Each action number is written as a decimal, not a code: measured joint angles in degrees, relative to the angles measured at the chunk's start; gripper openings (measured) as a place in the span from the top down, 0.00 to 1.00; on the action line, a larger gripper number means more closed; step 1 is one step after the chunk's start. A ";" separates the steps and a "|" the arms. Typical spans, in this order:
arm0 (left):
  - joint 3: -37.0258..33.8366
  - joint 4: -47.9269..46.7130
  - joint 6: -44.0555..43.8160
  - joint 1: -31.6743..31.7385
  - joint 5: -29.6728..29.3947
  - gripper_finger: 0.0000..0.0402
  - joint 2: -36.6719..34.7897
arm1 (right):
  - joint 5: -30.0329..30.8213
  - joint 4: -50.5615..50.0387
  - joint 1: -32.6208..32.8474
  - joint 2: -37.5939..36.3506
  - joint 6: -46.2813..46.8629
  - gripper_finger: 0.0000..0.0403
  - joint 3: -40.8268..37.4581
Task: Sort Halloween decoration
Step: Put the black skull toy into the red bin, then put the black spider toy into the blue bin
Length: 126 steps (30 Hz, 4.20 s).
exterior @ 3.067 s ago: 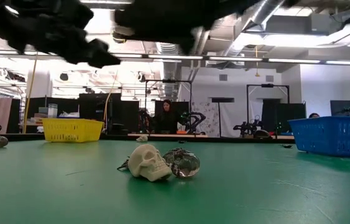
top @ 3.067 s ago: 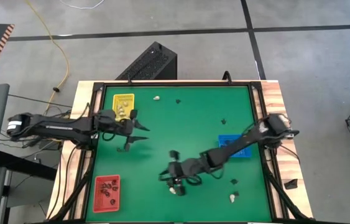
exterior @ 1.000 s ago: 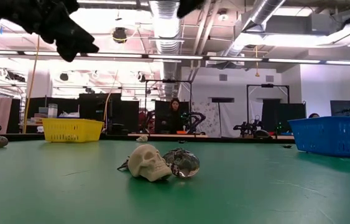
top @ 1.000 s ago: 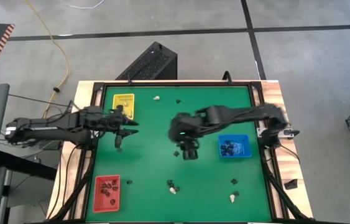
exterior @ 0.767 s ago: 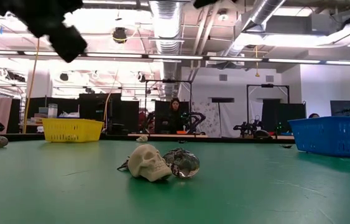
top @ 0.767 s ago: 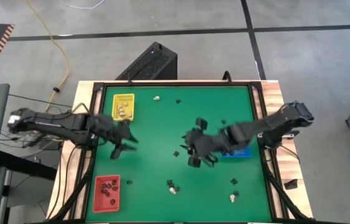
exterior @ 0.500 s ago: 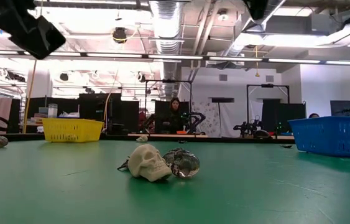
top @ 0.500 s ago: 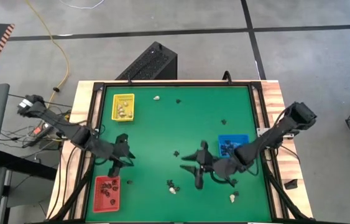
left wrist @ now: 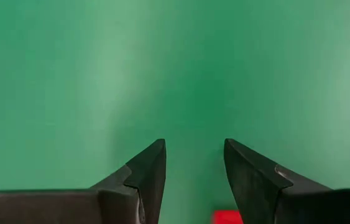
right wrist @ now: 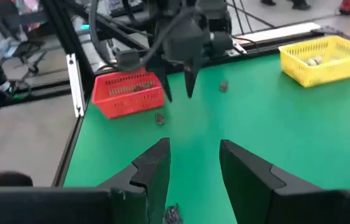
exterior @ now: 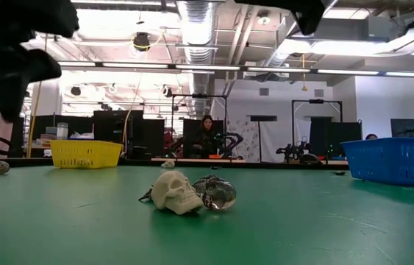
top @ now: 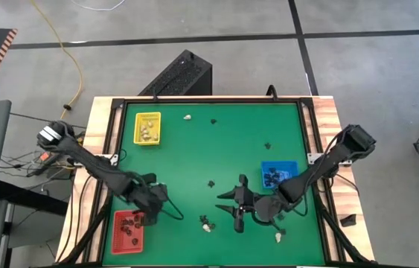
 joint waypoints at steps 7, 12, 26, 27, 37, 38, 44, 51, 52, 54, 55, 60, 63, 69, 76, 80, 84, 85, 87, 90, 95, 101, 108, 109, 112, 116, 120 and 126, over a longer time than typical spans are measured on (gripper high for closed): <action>4.99 -0.20 -4.15 -2.71 4.30 0.62 9.89 | -0.11 0.39 -0.85 -1.70 -7.70 0.58 0.00; 7.23 -0.33 -5.54 -4.69 4.14 0.62 14.01 | -0.12 0.17 -1.67 -1.75 -9.19 0.58 0.00; 4.85 -0.15 -12.30 -7.75 3.71 0.63 14.95 | -0.16 0.11 -4.16 -1.75 -11.09 0.58 0.00; 4.61 0.38 -12.36 -7.83 3.69 0.63 14.95 | -0.16 0.11 -4.32 -1.75 -11.09 0.58 0.00; 4.51 1.45 -11.54 -8.49 2.51 0.63 16.65 | -0.14 0.65 -4.96 -1.75 -11.02 0.58 0.00; 4.52 1.51 -11.26 -8.56 2.82 0.63 17.40 | -0.12 0.55 -4.99 -1.75 -11.02 0.58 0.00; 4.93 1.12 -9.89 -8.56 3.98 0.63 20.45 | -0.08 0.48 -4.98 -1.75 -11.11 0.58 0.00; 5.46 0.27 -8.34 -8.41 4.15 0.71 20.10 | -0.03 0.06 -5.88 -1.73 -11.11 0.58 0.00; 5.81 -0.20 -7.85 -8.40 4.21 0.74 20.11 | -0.03 0.06 -5.88 -1.73 -11.09 0.58 0.00; 6.56 -1.30 -6.97 -8.38 3.91 0.81 20.17 | -0.06 0.06 -5.86 -1.73 -11.09 0.58 0.00; 6.96 -1.80 -6.46 -8.38 3.43 0.84 20.21 | -0.03 0.07 -5.86 -1.73 -11.09 0.58 0.00; 9.47 -4.36 -2.97 -8.38 2.09 0.89 20.60 | -0.03 0.24 -5.62 -1.71 -11.07 0.58 0.00; 13.31 -6.16 -0.28 -8.40 -0.37 0.86 20.61 | -0.03 0.26 -5.53 -1.71 -11.07 0.58 0.00; 25.90 -16.19 2.55 -11.61 -4.64 0.82 20.46 | -0.06 0.48 -5.55 -1.71 -11.05 0.58 0.00; 34.08 -35.55 -11.81 -20.36 -7.12 0.87 20.30 | -0.21 0.46 -4.72 -1.71 -10.28 0.58 0.00; 33.21 -37.05 -21.07 -25.61 -4.38 0.86 20.28 | -0.40 0.47 -3.71 -1.69 -9.42 0.58 0.00; 31.12 -35.58 -27.09 -29.13 -2.79 0.86 20.28 | -0.51 0.46 -3.04 -1.71 -9.37 0.58 0.00; 30.58 -35.41 -27.99 -29.57 -2.49 0.86 20.28 | -0.54 0.48 -2.91 -1.71 -9.12 0.58 0.00; 29.74 -35.17 -29.60 -30.22 -2.46 0.86 20.28 | -0.56 0.73 -2.93 -1.69 -8.98 0.58 0.00; 28.86 -34.37 -30.46 -30.63 -5.50 0.86 20.24 | -0.60 1.14 -2.94 -1.69 -8.95 0.58 0.01; 27.97 -33.88 -29.66 -30.57 -6.35 0.77 20.24 | -0.60 1.64 -2.95 -1.69 -8.95 0.58 0.00; 27.97 -34.55 -26.09 -30.35 -4.21 0.64 20.24 | -0.60 1.84 -2.96 -1.69 -8.95 0.58 0.00; 27.97 -35.71 -18.50 -29.81 -11.69 0.63 17.36 | -0.60 1.81 -2.95 -1.69 -8.96 0.58 0.00; 27.97 -35.33 -17.28 -29.61 -15.04 0.64 15.97 | -0.60 1.79 -2.95 -1.69 -8.97 0.58 0.00; 27.48 -30.45 -12.38 -28.47 -26.04 0.66 11.17 | -0.60 1.81 -2.97 -1.69 -8.97 0.58 0.00; 21.06 -12.91 1.35 -23.73 -32.40 0.69 4.74 | -0.60 1.84 -2.97 -1.69 -8.97 0.58 0.00; 8.35 13.97 16.51 -16.17 -27.68 0.69 1.48 | -0.60 1.86 -2.97 -1.69 -8.97 0.58 0.00; -5.92 48.65 29.95 -4.94 -13.19 0.70 4.31 | -0.60 1.79 -2.89 -1.69 -8.98 0.58 0.00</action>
